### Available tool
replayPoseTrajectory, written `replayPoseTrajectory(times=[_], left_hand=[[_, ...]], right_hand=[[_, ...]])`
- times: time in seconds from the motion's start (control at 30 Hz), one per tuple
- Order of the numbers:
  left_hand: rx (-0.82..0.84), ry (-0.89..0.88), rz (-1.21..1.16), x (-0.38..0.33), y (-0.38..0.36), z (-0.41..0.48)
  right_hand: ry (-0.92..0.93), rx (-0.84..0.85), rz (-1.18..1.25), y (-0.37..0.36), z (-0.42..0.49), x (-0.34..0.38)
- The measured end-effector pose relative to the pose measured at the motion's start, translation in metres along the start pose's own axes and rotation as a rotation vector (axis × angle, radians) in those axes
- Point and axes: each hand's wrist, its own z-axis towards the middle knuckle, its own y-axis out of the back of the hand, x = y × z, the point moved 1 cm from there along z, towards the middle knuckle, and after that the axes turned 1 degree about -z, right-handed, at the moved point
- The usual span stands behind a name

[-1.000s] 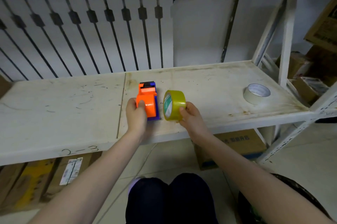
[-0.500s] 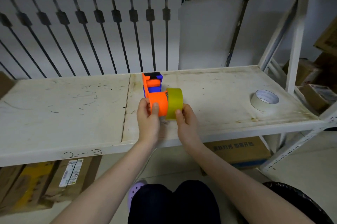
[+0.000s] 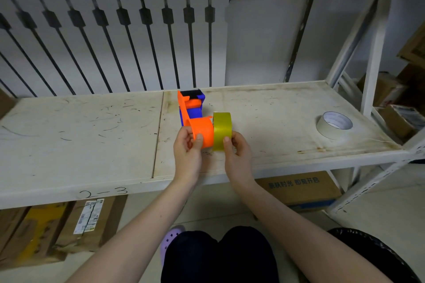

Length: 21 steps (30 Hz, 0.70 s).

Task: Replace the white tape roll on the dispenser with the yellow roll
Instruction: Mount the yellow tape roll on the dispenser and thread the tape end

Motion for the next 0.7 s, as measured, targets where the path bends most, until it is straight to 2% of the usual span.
replayPoseTrajectory(times=[0.17, 0.4, 0.53, 0.7], left_hand=[[0.045, -0.060, 0.058, 0.002, 0.001, 0.000], [0.113, -0.074, 0.086, -0.001, 0.004, -0.001], [0.108, -0.060, 0.111, -0.002, 0.001, 0.000], [0.143, -0.012, 0.065, 0.000, 0.001, 0.002]], right_hand=[[-0.137, -0.021, 0.177, 0.002, 0.007, 0.000], [-0.298, 0.197, 0.163, 0.017, 0.012, 0.018], [-0.290, 0.212, 0.130, 0.017, 0.009, 0.019], [-0.111, 0.187, -0.078, 0.011, 0.003, 0.012]])
